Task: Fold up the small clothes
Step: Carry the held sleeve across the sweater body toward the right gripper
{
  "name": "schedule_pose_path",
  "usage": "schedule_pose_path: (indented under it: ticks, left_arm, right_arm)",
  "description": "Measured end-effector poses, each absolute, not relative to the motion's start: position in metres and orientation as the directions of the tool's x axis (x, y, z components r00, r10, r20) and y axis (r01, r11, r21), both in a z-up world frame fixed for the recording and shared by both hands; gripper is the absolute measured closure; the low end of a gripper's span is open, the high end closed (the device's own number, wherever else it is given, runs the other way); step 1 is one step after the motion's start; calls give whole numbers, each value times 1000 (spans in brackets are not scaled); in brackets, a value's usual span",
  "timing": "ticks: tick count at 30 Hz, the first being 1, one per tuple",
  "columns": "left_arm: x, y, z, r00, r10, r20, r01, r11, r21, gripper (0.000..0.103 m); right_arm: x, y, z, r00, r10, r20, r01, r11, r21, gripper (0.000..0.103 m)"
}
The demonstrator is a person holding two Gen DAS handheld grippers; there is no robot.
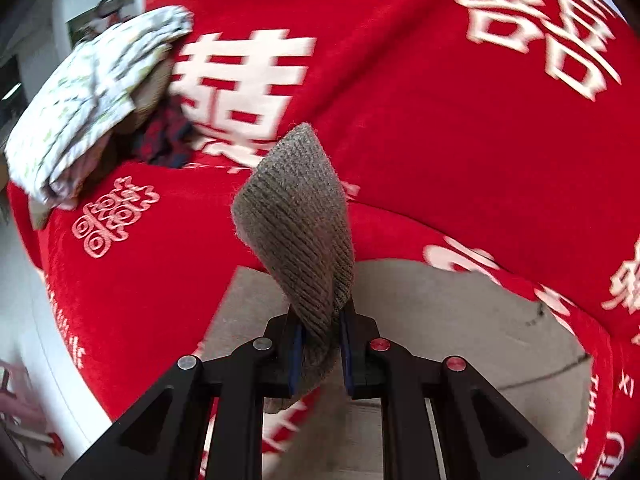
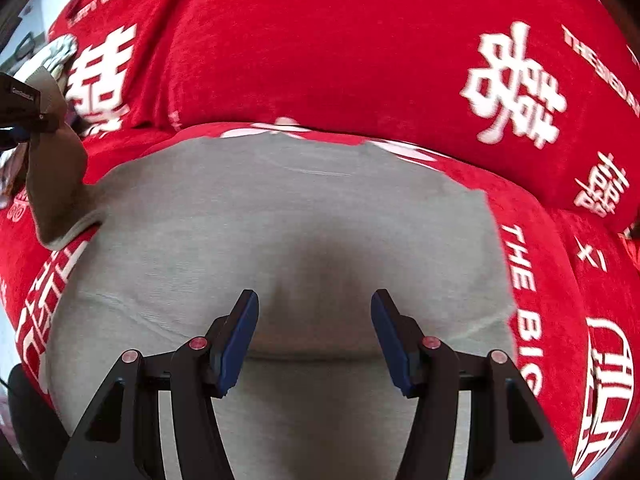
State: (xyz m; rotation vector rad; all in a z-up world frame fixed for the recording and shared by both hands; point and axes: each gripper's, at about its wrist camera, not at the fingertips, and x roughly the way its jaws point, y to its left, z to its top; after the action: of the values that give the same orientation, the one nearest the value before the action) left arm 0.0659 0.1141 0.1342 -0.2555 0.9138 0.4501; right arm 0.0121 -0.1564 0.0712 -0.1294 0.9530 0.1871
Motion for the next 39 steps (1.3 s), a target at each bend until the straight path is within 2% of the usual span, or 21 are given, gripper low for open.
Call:
schedule_pose_path:
  ticks: [20, 39]
  left_arm:
    - [95, -74, 151, 579, 176, -796, -242, 970, 39, 86]
    - [68, -195, 100, 545, 113, -831, 26, 988, 152, 86]
  right_arm:
    - [7, -266, 71, 598, 76, -798, -51, 997, 57, 41]
    - [-3, -311, 49, 603, 78, -794, 14, 994, 109, 41]
